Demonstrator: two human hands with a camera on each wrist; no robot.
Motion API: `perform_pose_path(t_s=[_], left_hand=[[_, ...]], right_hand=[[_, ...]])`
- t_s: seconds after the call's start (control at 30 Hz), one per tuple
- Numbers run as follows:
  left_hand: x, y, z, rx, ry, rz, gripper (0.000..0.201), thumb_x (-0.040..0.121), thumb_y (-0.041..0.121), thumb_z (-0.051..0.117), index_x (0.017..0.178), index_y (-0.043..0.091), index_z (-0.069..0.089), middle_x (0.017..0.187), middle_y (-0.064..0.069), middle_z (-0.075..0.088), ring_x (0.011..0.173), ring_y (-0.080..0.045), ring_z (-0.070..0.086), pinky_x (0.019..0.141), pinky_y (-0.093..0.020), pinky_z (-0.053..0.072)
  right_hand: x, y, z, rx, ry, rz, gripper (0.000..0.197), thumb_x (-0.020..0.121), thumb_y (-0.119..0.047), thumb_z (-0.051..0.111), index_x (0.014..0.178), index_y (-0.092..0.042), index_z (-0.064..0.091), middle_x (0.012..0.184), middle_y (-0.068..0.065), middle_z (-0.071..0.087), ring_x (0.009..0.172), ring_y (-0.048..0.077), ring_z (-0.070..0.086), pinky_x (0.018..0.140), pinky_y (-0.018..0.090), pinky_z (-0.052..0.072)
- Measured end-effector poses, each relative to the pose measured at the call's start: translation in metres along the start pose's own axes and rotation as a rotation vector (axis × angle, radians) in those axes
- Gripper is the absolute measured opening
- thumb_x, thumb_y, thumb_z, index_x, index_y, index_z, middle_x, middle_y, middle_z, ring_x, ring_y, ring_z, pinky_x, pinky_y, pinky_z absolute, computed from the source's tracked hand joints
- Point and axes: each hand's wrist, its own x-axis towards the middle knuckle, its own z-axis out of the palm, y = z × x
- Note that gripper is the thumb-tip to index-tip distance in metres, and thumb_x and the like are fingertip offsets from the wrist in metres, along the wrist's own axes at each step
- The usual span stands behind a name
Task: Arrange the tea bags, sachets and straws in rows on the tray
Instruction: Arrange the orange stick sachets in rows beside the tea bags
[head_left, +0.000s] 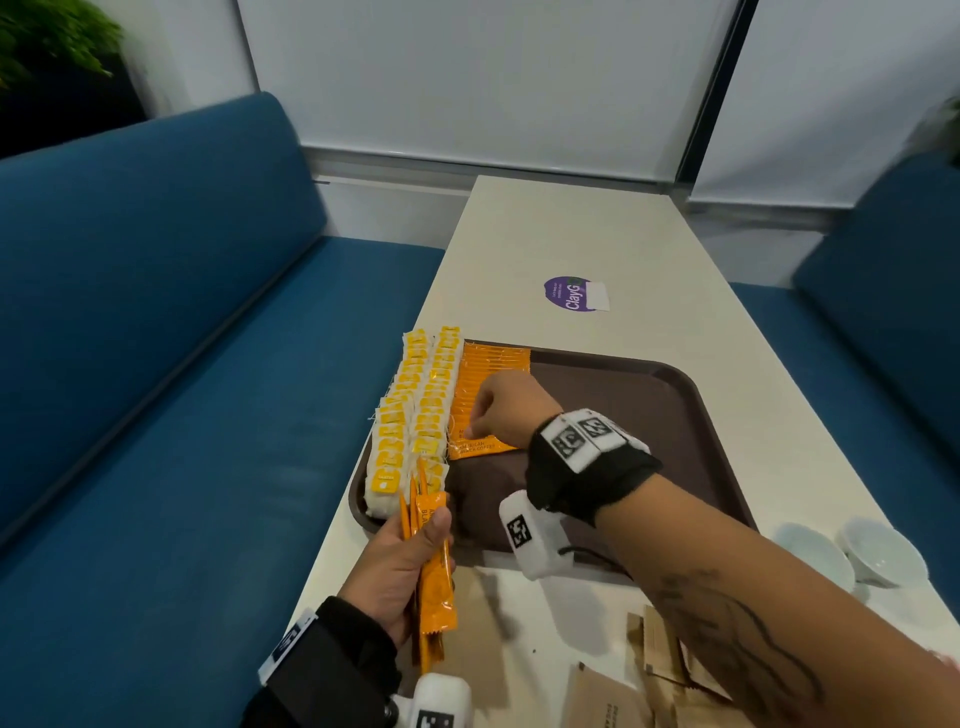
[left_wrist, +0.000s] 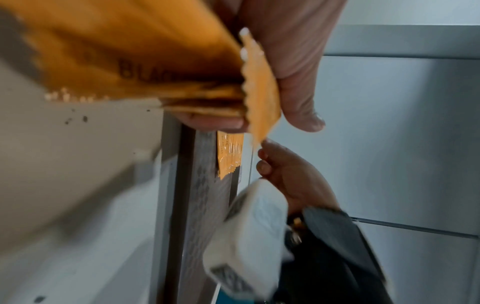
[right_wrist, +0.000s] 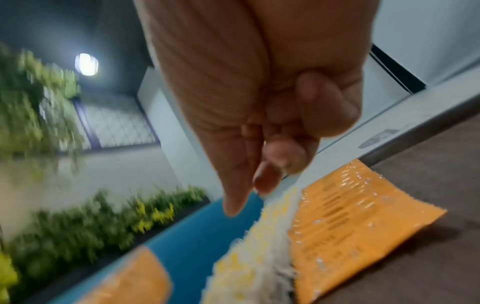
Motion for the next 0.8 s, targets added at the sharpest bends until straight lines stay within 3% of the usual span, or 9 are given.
perform_pose_path(t_s=[0.1, 0.13, 0.23, 0.33, 0.4, 0.5, 0.6, 0.7, 0.8], left_hand=[[0.001, 0.004, 0.007, 0.005, 0.000, 0.072, 0.092, 0.027, 0.053, 0.090, 0.102, 0.011, 0.059, 0.059, 0.003, 0.061, 0.048, -0.011, 0.056, 0.044, -0.023, 0.048], [0.003, 0.004, 0.008, -0.002, 0.011, 0.096, 0.093, 0.027, 0.053, 0.090, 0.104, 0.010, 0.060, 0.065, 0.000, 0.066, 0.054, -0.013, 0.061, 0.049, -0.024, 0.051], [0.007, 0.003, 0.012, -0.012, 0.055, 0.130, 0.066, 0.060, 0.036, 0.074, 0.117, 0.007, 0.057, 0.088, -0.011, 0.068, 0.081, -0.027, 0.065, 0.065, -0.036, 0.054], [0.006, 0.001, 0.017, 0.005, 0.074, 0.132, 0.049, 0.064, 0.030, 0.066, 0.108, 0.011, 0.059, 0.084, -0.012, 0.066, 0.073, -0.027, 0.066, 0.053, -0.034, 0.055], [0.003, 0.001, 0.019, 0.007, 0.086, 0.142, 0.053, 0.060, 0.034, 0.072, 0.105, 0.009, 0.059, 0.079, -0.013, 0.066, 0.065, -0.026, 0.066, 0.049, -0.032, 0.054], [0.002, 0.000, 0.015, 0.031, 0.129, 0.149, 0.050, 0.058, 0.040, 0.076, 0.096, 0.012, 0.058, 0.061, -0.001, 0.058, 0.047, -0.012, 0.054, 0.042, -0.024, 0.046], [0.002, -0.003, 0.004, 0.044, 0.175, 0.100, 0.023, 0.076, 0.027, 0.068, 0.097, 0.020, 0.058, 0.069, -0.001, 0.053, 0.055, -0.015, 0.049, 0.050, -0.028, 0.044], [0.000, -0.004, -0.002, 0.042, 0.200, 0.081, 0.020, 0.081, 0.022, 0.067, 0.100, 0.021, 0.059, 0.072, -0.004, 0.054, 0.058, -0.016, 0.049, 0.053, -0.030, 0.043], [-0.002, -0.005, -0.003, 0.035, 0.201, 0.089, 0.021, 0.081, 0.019, 0.066, 0.101, 0.019, 0.060, 0.071, -0.004, 0.054, 0.056, -0.016, 0.048, 0.052, -0.029, 0.042]], right_hand=[[-0.054, -0.001, -0.005, 0.221, -0.128, -0.055, 0.014, 0.079, -0.027, 0.074, 0.077, -0.017, 0.065, 0.069, -0.010, 0.061, 0.062, 0.000, 0.054, 0.056, 0.013, 0.042], [-0.071, 0.000, -0.003, 0.262, -0.214, -0.037, 0.018, 0.078, -0.033, 0.074, 0.080, -0.017, 0.066, 0.068, -0.010, 0.063, 0.059, 0.000, 0.054, 0.056, 0.014, 0.042], [-0.103, 0.003, 0.016, 0.348, -0.392, -0.018, 0.022, 0.076, -0.034, 0.076, 0.083, -0.017, 0.065, 0.071, -0.006, 0.067, 0.056, 0.003, 0.056, 0.059, 0.018, 0.043], [-0.112, 0.004, 0.038, 0.410, -0.303, -0.054, 0.017, 0.080, -0.023, 0.074, 0.078, -0.015, 0.059, 0.069, 0.000, 0.064, 0.049, 0.003, 0.054, 0.050, 0.013, 0.041], [-0.110, 0.007, 0.042, 0.447, -0.196, -0.030, 0.017, 0.082, -0.017, 0.072, 0.074, -0.016, 0.058, 0.064, -0.003, 0.060, 0.045, -0.001, 0.050, 0.045, 0.012, 0.039], [-0.099, 0.018, 0.025, 0.345, -0.035, -0.019, 0.017, 0.081, -0.016, 0.073, 0.071, -0.022, 0.060, 0.070, -0.007, 0.059, 0.061, 0.001, 0.053, 0.056, 0.015, 0.042], [-0.075, 0.032, -0.005, 0.104, 0.104, -0.011, 0.012, 0.080, -0.019, 0.073, 0.078, -0.022, 0.062, 0.081, -0.006, 0.059, 0.079, 0.009, 0.056, 0.071, 0.024, 0.046], [-0.047, 0.040, -0.020, -0.108, 0.048, 0.055, 0.007, 0.085, -0.019, 0.068, 0.091, -0.017, 0.065, 0.095, -0.003, 0.062, 0.090, 0.013, 0.059, 0.085, 0.030, 0.049], [-0.020, 0.041, -0.016, -0.196, -0.081, 0.113, 0.015, 0.085, -0.017, 0.068, 0.100, -0.013, 0.068, 0.105, 0.001, 0.066, 0.097, 0.017, 0.062, 0.084, 0.029, 0.048]])
